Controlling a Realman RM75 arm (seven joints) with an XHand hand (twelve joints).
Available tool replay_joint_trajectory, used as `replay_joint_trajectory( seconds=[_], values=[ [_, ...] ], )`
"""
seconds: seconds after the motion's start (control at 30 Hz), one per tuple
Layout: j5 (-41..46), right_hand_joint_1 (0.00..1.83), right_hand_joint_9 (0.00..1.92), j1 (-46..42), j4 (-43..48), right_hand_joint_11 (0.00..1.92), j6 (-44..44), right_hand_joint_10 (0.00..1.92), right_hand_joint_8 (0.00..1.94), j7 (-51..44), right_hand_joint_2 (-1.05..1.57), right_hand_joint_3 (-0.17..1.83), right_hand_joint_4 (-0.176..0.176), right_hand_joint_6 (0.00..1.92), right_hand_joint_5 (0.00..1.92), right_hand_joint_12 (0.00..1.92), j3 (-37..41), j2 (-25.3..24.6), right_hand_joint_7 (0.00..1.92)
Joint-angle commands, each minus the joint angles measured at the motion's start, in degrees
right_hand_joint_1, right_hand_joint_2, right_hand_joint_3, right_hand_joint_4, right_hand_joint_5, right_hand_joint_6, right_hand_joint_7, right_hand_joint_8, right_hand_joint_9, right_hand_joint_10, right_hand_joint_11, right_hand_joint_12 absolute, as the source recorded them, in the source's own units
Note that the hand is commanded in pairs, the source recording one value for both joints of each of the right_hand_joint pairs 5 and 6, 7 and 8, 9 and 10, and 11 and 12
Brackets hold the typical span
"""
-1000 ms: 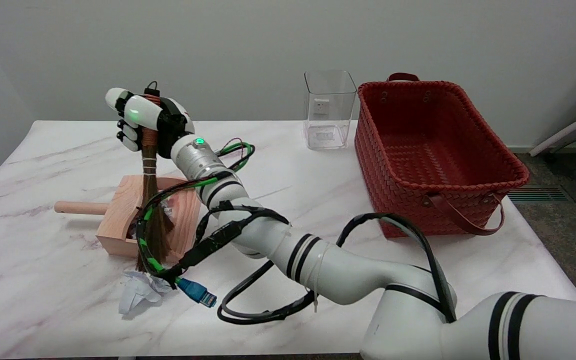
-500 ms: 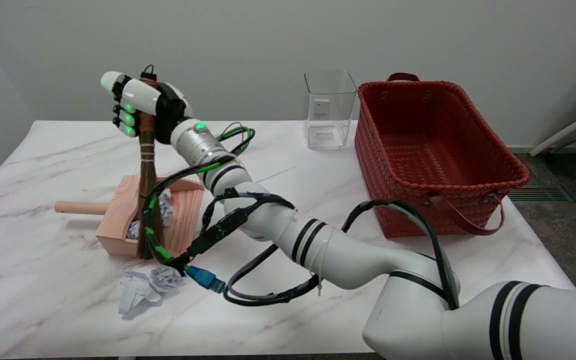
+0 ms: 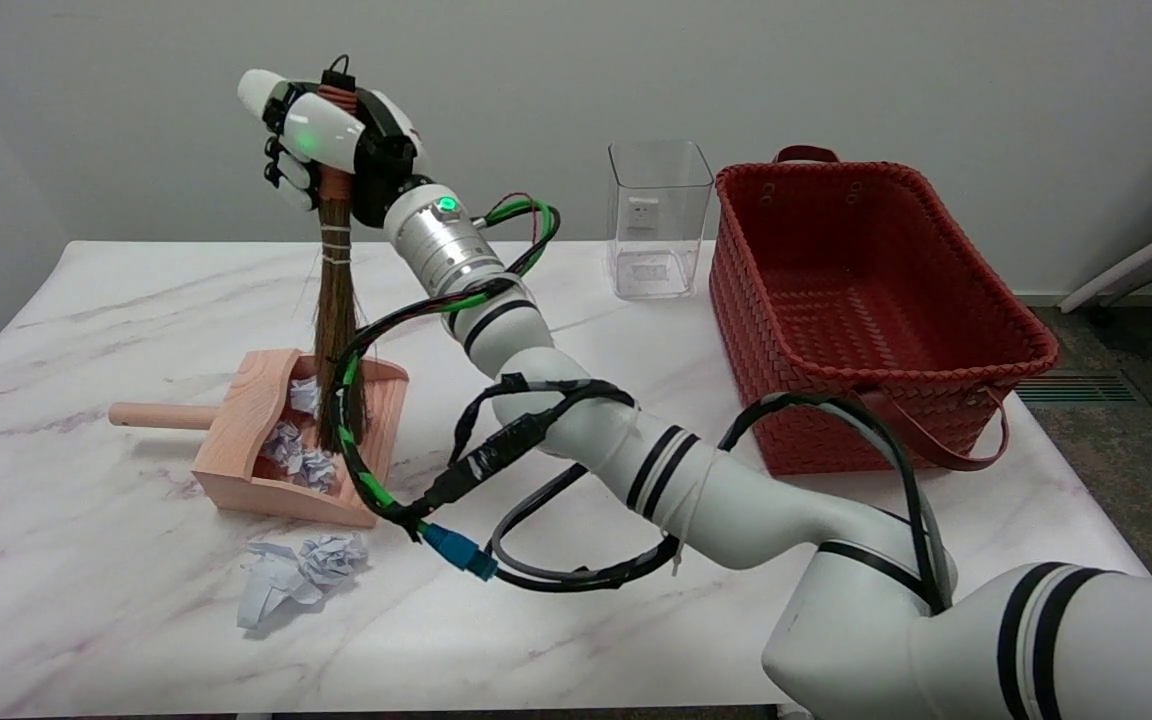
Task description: Sweep the paper ball into the dustpan.
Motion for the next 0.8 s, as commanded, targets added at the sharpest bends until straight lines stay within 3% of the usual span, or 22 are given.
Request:
replay_joint_trajectory(
  seconds=[0.03,0.3,0.6,0.8],
  values=[
    [1.6,0.91,1.92,-7.3,16.2,1.85,2.9,1.92,1.92,-2.2,1.35,1.22,0.000,1.92,1.92,1.85,0.9,5.0,1.92],
    [1.7,0.88,1.92,-9.0,20.4,1.85,2.3,1.92,1.92,-2.0,1.38,1.27,0.000,1.92,1.92,1.85,0.2,4.6,1.92],
    [12.2,0.82,1.92,-14.4,32.6,1.90,2.1,1.92,1.92,-2.2,1.36,1.36,0.000,1.92,1.92,1.90,-3.6,3.4,1.92],
    [8.9,0.81,1.92,-19.8,33.9,1.90,2.1,1.92,1.92,-2.3,1.31,1.33,0.000,1.92,1.92,1.90,-6.1,0.8,1.92]
  ],
)
